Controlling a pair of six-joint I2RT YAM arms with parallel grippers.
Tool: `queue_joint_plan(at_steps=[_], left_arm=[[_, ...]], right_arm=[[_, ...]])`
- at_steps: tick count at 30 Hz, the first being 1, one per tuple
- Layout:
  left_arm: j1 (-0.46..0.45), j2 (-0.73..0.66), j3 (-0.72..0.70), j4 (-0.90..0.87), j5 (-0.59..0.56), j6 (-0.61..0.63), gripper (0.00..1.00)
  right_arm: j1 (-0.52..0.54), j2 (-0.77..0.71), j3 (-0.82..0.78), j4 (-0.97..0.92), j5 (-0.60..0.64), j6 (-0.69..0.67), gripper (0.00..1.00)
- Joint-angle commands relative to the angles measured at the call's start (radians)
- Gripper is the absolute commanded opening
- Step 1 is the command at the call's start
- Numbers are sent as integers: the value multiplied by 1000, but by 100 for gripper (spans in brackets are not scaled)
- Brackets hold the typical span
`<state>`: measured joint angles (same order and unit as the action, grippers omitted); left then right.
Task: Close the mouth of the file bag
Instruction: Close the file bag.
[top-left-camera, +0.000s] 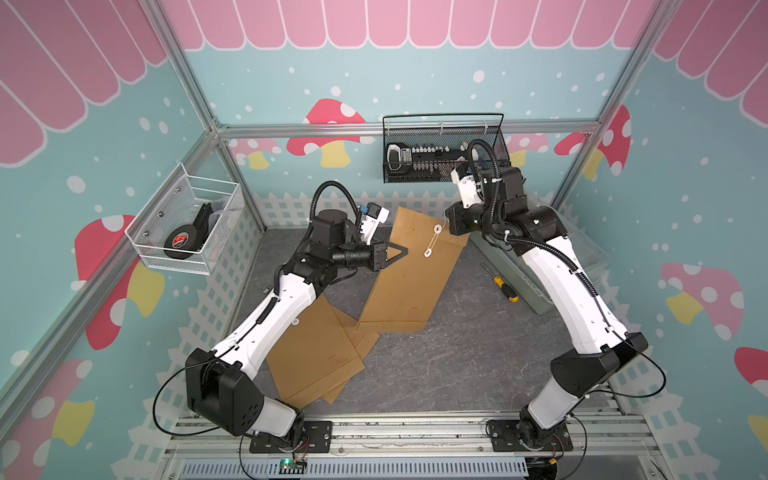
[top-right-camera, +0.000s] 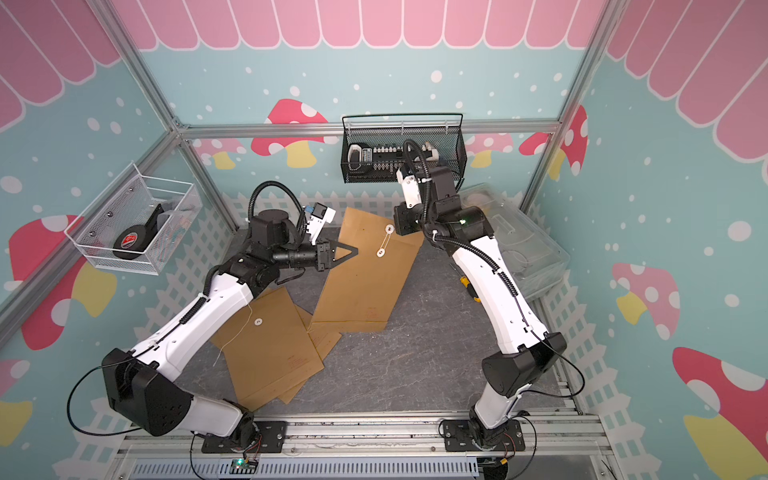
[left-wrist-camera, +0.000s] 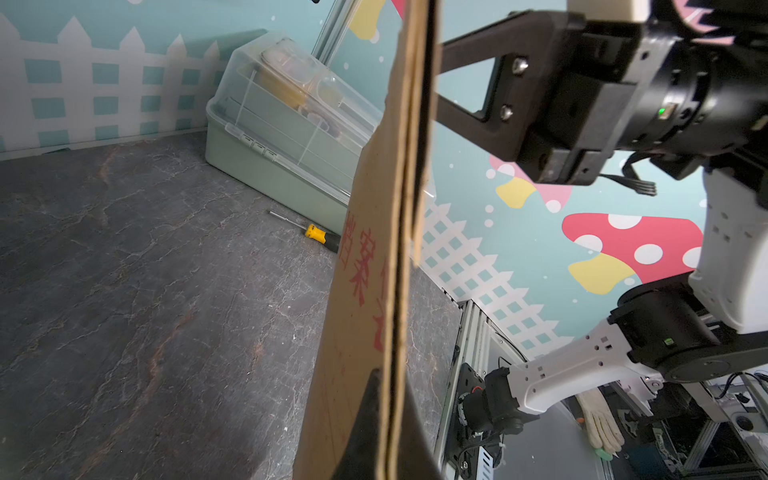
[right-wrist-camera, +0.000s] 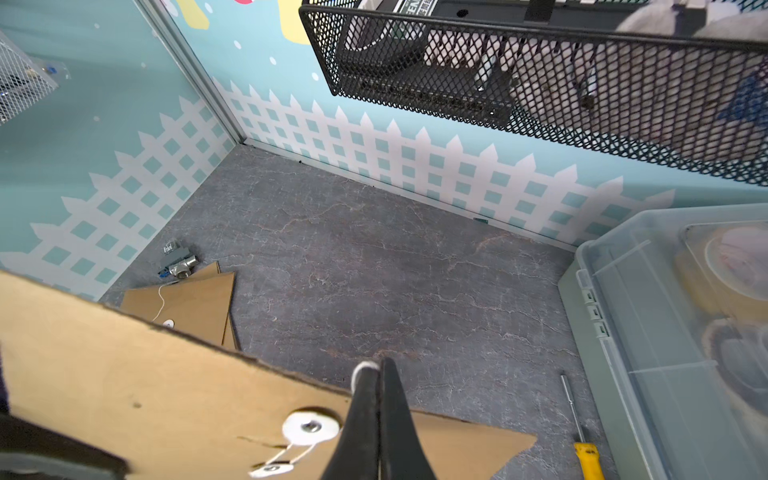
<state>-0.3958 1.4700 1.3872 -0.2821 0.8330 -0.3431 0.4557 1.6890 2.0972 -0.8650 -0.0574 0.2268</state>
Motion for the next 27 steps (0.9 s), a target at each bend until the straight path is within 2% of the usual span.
queue_joint_plan(at_steps=[1, 14, 21, 27], left_arm=[[-5, 11, 36, -14, -7, 31, 0], [-6, 7, 39, -25, -34, 41, 0], [-9, 12, 41, -27, -26, 42, 0], [-9, 13, 39, -27, -38, 42, 0]], right_arm=[[22, 22, 51, -90, 69, -44, 0], [87, 116, 204, -205, 59, -74, 0], [88, 122, 205, -171, -25, -32, 0], [99, 123, 190, -135, -154, 5, 0]])
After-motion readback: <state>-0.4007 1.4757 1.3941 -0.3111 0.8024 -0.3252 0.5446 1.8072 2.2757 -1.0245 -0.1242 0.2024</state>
